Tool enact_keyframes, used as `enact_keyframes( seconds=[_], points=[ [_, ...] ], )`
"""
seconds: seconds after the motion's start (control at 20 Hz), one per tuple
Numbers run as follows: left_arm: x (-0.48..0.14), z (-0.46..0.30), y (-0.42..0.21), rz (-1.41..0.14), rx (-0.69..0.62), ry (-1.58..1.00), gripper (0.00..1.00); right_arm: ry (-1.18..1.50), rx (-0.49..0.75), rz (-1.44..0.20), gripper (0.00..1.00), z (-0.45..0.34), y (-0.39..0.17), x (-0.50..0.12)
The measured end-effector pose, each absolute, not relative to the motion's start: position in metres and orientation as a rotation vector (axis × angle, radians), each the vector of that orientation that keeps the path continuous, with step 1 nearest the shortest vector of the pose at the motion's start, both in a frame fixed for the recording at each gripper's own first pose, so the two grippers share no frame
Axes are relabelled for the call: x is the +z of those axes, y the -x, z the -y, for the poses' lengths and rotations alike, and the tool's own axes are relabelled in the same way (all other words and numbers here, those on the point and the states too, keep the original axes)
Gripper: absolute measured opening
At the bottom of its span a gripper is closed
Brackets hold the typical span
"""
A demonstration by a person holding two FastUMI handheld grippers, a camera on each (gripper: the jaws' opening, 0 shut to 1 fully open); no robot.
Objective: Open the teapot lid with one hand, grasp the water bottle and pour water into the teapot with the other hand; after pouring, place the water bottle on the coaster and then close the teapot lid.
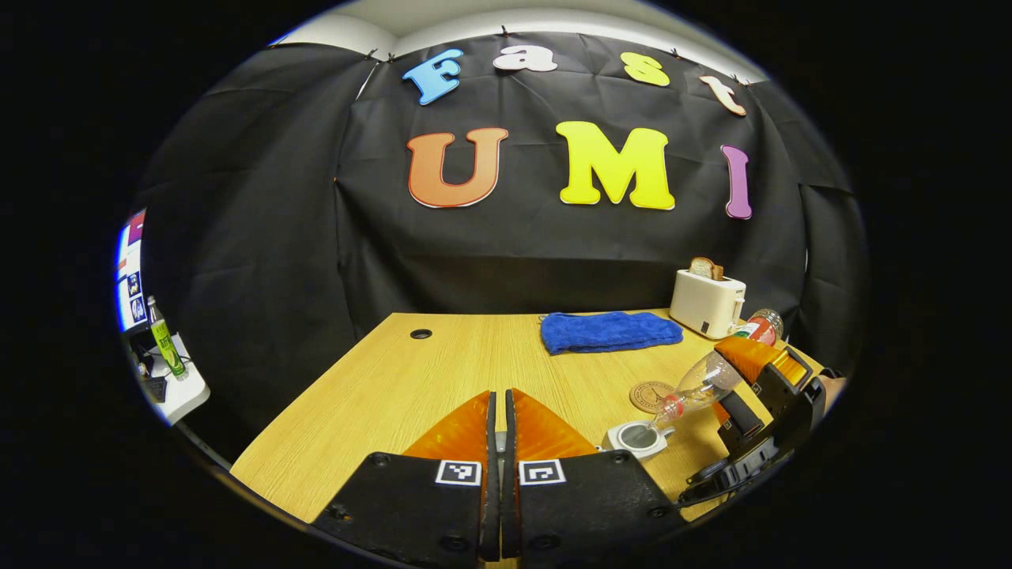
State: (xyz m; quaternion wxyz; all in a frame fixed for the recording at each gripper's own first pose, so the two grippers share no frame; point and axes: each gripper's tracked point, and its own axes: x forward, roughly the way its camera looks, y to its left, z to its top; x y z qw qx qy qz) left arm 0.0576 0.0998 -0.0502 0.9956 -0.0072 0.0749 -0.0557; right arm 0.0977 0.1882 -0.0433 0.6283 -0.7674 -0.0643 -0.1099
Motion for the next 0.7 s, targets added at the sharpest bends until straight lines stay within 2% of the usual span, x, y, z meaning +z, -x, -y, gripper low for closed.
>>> enact_keyframes(
  seconds=[0.7],
  points=[
    [-0.052,-0.103,-0.059,-0.153,-0.088,0.008,0.04,1.921,-0.3,0.238,0.79,-0.192,-0.089,-0.027]
  ],
)
